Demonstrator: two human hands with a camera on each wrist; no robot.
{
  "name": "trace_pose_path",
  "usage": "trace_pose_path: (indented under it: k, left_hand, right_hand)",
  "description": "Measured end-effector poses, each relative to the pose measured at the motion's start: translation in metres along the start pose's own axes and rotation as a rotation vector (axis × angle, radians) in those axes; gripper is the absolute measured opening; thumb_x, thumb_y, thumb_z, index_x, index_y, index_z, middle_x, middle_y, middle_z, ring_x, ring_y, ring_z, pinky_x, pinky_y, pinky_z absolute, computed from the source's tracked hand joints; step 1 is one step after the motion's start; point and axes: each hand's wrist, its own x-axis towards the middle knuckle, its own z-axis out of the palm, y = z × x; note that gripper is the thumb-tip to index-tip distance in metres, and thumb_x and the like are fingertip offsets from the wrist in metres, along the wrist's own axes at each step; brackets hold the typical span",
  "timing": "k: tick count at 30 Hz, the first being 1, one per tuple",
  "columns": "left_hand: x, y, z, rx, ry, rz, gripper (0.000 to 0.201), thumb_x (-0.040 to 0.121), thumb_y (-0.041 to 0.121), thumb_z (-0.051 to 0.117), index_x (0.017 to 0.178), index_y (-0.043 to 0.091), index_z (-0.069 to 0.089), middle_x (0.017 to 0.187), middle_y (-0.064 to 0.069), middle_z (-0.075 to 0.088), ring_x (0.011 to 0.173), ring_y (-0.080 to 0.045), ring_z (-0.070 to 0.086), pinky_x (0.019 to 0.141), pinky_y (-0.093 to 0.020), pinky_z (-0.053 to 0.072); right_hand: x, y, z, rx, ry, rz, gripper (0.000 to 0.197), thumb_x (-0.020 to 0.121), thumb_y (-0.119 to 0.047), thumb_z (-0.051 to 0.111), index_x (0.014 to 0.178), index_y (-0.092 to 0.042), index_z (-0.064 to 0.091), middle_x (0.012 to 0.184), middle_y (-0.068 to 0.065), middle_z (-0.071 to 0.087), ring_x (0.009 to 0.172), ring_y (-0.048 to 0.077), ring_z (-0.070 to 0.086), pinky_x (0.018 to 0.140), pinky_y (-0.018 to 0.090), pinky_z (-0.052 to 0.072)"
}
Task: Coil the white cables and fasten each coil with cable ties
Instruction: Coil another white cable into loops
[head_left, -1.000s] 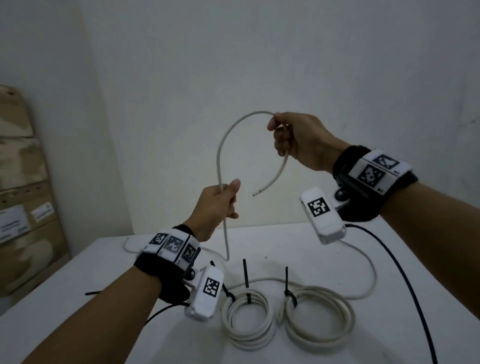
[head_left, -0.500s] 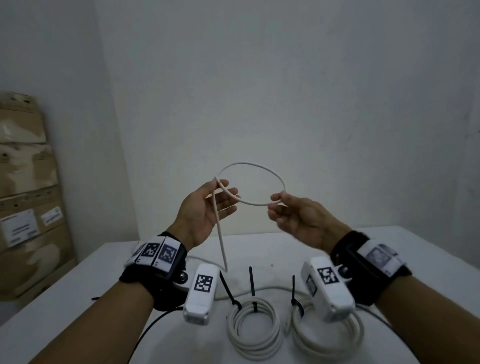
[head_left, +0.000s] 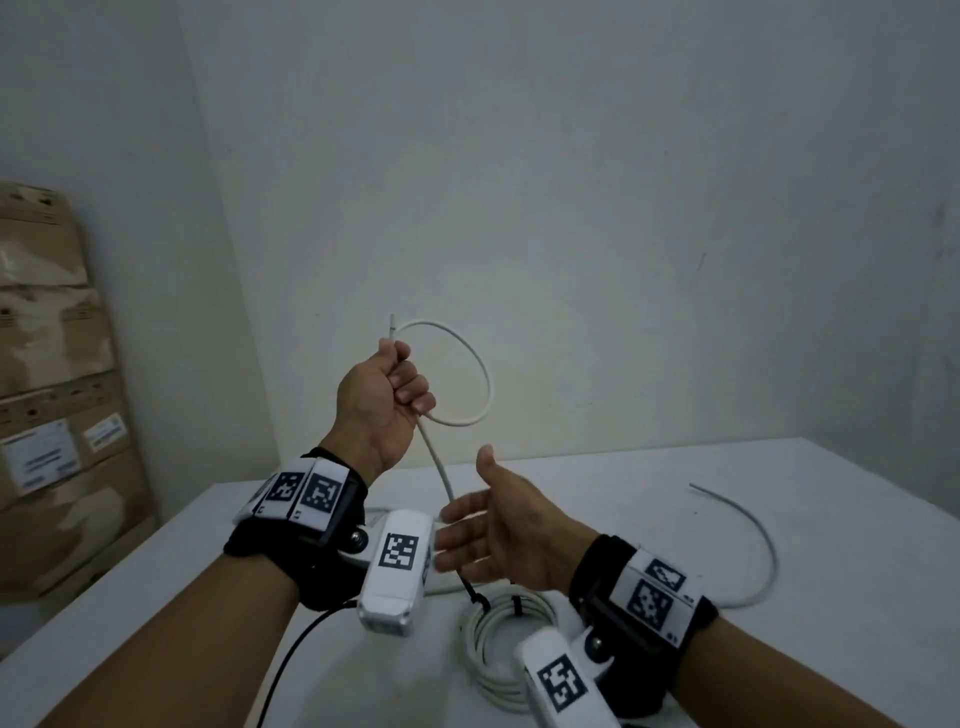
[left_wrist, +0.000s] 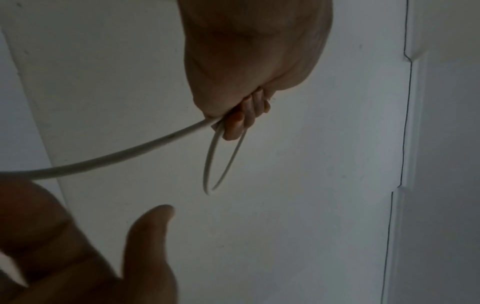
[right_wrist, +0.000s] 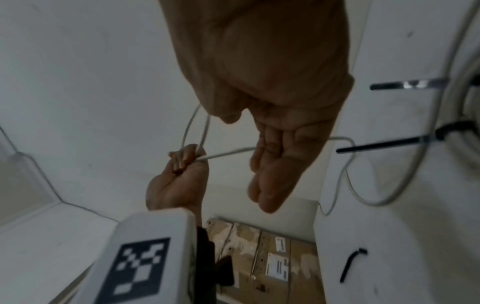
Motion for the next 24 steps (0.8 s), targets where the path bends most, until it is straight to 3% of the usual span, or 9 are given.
trace_pose_path:
  k: [3,5,7,9,11,13,17,22,24]
  left_hand:
    - [-0.003,0.004,-0.001,-0.020,-0.033,-0.044,0.036,0.104,0.025,0.030,0.073,0.013,0.045,0.044,0.007,0.027,0.035,-0.007,0.025,0.035,-0.017,0.025]
    - [-0.008,0.007,-0.003,0.012,-0.046,-0.063,0.035,0.103,0.024,0.031,0.073,0.013,0.045,0.043,0.007,0.027,0.034,-0.007,0.023,0.034,-0.017,0.023]
    - [-0.011,0.013,-0.011,0.066,-0.031,-0.059,0.033,0.103,0.024,0.032,0.074,0.013,0.045,0.043,0.007,0.026,0.034,-0.007,0.023,0.034,-0.017,0.022]
    - [-0.013,0.022,-0.023,0.129,0.003,-0.039,0.033,0.103,0.025,0.033,0.075,0.014,0.046,0.043,0.007,0.027,0.034,-0.006,0.023,0.034,-0.017,0.024]
    - [-0.015,0.030,-0.037,0.178,0.036,-0.034,0.033,0.103,0.025,0.033,0.075,0.014,0.047,0.043,0.008,0.027,0.034,-0.006,0.024,0.035,-0.017,0.025]
    - [-0.016,0.035,-0.049,0.176,0.053,-0.036,0.034,0.103,0.025,0.034,0.075,0.014,0.047,0.043,0.008,0.027,0.034,-0.006,0.024,0.035,-0.017,0.025]
    - [-0.016,0.038,-0.062,0.069,0.109,0.032,0.034,0.104,0.025,0.032,0.075,0.013,0.046,0.043,0.007,0.028,0.035,-0.007,0.027,0.037,-0.016,0.030]
    - [-0.008,0.038,-0.071,-0.074,0.173,0.136,0.036,0.104,0.027,0.031,0.075,0.014,0.045,0.041,0.007,0.031,0.034,-0.007,0.028,0.038,-0.015,0.031]
    - [-0.006,0.037,-0.074,-0.096,0.171,0.104,0.036,0.104,0.026,0.030,0.074,0.013,0.045,0.040,0.007,0.030,0.033,-0.006,0.027,0.036,-0.014,0.028]
  right_hand:
    - [0.017,0.003,0.011,0.383,-0.067,0.079,0.089,0.092,-0.066,0.022,0.129,0.013,0.041,0.109,0.028,0.063,0.091,0.037,0.065,0.076,0.041,0.053]
    - [0.031,-0.004,0.013,0.722,-0.045,0.000,0.079,0.100,-0.052,0.025,0.130,0.020,0.035,0.124,0.032,0.055,0.101,0.039,0.058,0.095,0.042,0.043]
    - [0.046,-0.015,0.008,0.923,0.056,-0.110,0.058,0.104,-0.036,0.024,0.116,0.016,0.048,0.098,0.029,0.063,0.081,0.034,0.057,0.089,0.042,0.043]
    - [0.055,-0.027,0.001,0.963,0.146,-0.162,0.042,0.104,-0.025,0.024,0.092,0.004,0.051,0.072,0.020,0.061,0.069,0.028,0.054,0.071,0.040,0.047]
    - [0.058,-0.036,-0.001,0.913,0.180,-0.205,0.034,0.104,-0.023,0.026,0.085,-0.004,0.047,0.073,0.013,0.057,0.067,0.025,0.054,0.061,0.038,0.045]
    - [0.060,-0.043,-0.002,0.874,0.194,-0.266,0.027,0.102,-0.024,0.031,0.091,-0.008,0.049,0.075,0.009,0.055,0.066,0.023,0.054,0.059,0.036,0.044]
    - [0.061,-0.049,-0.011,0.934,0.229,-0.396,0.024,0.100,-0.015,0.033,0.080,-0.010,0.046,0.067,0.006,0.050,0.056,0.020,0.048,0.057,0.034,0.044]
    - [0.049,-0.032,-0.006,0.546,0.198,-0.451,0.011,0.095,-0.018,0.047,0.097,-0.011,0.056,0.056,0.002,0.051,0.045,0.016,0.053,0.054,0.029,0.046]
    - [0.048,-0.032,-0.010,0.631,0.185,-0.442,0.014,0.096,-0.018,0.045,0.092,-0.009,0.056,0.058,0.005,0.053,0.047,0.019,0.056,0.053,0.030,0.051]
